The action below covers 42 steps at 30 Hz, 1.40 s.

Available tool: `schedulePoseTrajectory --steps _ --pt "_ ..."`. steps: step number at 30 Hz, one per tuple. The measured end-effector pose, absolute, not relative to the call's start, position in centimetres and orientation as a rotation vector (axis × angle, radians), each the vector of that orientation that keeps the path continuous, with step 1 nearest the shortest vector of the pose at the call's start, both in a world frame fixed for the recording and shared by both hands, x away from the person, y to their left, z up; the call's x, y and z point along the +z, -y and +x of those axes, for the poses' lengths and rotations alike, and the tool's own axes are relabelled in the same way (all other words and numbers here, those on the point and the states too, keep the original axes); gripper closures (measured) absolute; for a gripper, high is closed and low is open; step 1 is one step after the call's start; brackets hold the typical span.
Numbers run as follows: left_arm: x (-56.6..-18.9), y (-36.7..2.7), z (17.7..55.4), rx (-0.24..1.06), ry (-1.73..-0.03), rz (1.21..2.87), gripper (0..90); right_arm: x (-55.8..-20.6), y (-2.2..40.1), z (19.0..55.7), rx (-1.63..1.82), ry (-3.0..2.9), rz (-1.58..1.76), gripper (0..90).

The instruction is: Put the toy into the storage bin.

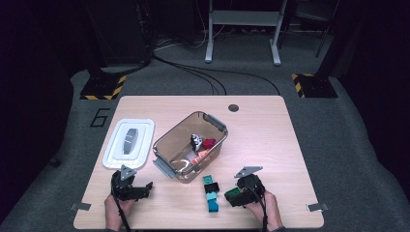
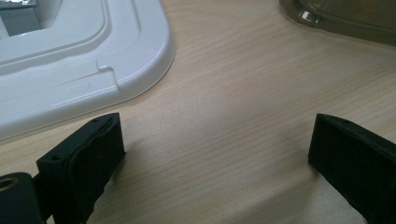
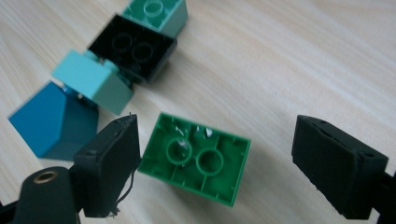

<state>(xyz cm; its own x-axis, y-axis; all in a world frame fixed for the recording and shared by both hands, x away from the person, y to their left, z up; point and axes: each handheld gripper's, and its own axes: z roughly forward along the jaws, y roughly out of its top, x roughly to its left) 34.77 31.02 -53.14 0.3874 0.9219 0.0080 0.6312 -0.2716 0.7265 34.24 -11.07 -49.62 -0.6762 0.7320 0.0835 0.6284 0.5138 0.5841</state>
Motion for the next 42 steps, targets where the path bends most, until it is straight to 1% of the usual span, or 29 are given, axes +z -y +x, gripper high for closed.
schedulePoseTrajectory --steps 10,16,23,27,30,35,42 --pt "-53.1 -31.0 34.8 0.581 -1.328 2.005 3.4 -49.9 13.6 34.3 0.771 -2.502 1.243 15.0" --pt "-53.1 -31.0 34.8 0.582 -1.328 2.006 3.4 -49.6 15.4 35.0 0.784 -2.44 1.332 14.6" --pt "-53.1 -31.0 34.8 0.582 -1.328 2.005 3.4 -48.8 14.3 35.7 0.845 -2.38 1.371 14.3" --pt "-53.1 -31.0 34.8 0.582 -1.327 2.007 3.4 -48.9 12.9 36.8 0.839 -2.376 1.382 14.7" --pt "-53.1 -31.0 34.8 0.581 -1.327 2.006 3.5 -49.3 12.6 37.6 0.814 -2.379 1.405 16.5" --pt "-53.1 -31.0 34.8 0.582 -1.328 2.004 3.5 -49.7 13.0 37.7 0.753 -2.381 1.427 19.6" --pt "-53.1 -31.0 34.8 0.582 -1.327 2.006 3.5 -49.4 14.1 37.3 0.708 -2.371 1.447 23.2"
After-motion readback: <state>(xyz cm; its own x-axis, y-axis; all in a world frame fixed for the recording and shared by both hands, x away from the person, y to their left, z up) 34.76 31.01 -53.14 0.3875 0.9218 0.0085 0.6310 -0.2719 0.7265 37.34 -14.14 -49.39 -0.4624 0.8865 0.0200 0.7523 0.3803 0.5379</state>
